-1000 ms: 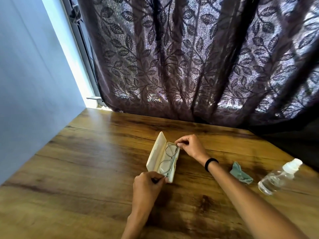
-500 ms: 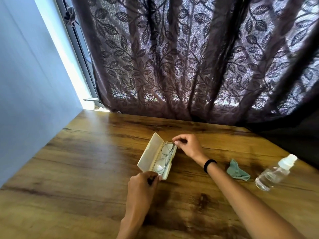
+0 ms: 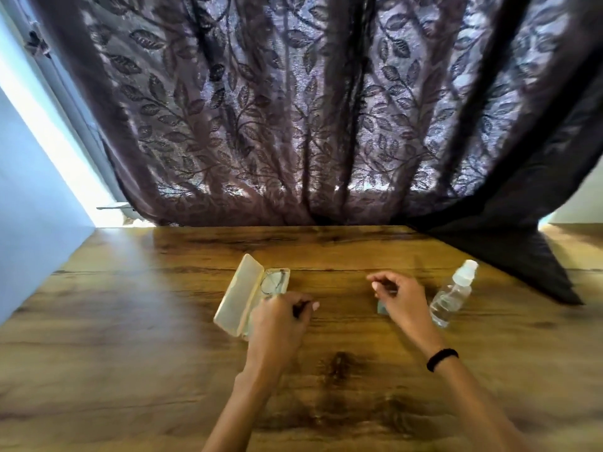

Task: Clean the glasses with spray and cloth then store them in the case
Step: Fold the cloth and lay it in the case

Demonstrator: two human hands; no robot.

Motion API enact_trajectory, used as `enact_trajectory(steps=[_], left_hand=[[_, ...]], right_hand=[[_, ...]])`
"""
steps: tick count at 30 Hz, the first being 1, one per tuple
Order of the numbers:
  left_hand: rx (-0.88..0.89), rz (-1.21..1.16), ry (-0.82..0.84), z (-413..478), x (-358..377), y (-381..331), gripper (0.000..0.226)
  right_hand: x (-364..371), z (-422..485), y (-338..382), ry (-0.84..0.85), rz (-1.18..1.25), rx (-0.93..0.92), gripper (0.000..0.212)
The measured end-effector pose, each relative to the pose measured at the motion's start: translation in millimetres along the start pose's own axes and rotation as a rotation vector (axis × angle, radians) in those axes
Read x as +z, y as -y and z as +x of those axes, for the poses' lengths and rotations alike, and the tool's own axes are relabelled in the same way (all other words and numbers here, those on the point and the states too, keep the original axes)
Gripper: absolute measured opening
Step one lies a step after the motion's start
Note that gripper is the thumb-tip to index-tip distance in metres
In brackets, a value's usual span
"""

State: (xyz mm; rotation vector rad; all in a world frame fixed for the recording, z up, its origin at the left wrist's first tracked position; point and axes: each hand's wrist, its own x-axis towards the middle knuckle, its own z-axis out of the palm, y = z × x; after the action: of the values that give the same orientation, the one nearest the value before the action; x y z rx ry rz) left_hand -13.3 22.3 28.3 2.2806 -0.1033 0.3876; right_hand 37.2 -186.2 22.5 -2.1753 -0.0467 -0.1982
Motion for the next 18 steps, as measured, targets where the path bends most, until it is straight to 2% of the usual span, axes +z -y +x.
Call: enact_trajectory(steps=[5,8,12,18], left_hand=[[0.122,0.061,0.192,19.6,41.3,-24.2,0.010],[0.114,0.082,0.251,28.6,61.6,-30.9,0.014],[0.090,0.112,0.312,39.2,82.9,-33.2,0.015],[0.088,0.130,0.351,47.2,98.3,-32.3,0.036]], right_hand=[[-18.4,-21.6,-9.8,-0.078,-0.227,-0.002,0.021],[-22.1,-27.9,-13.8,-0.139,-0.268,-0.020,0.022],[-21.4,-27.4,-18.9,-0.115,-0.270,0.041,0.027],[-12.0,-22.3,-24.1,-0.048,-0.322,0.117,0.041]])
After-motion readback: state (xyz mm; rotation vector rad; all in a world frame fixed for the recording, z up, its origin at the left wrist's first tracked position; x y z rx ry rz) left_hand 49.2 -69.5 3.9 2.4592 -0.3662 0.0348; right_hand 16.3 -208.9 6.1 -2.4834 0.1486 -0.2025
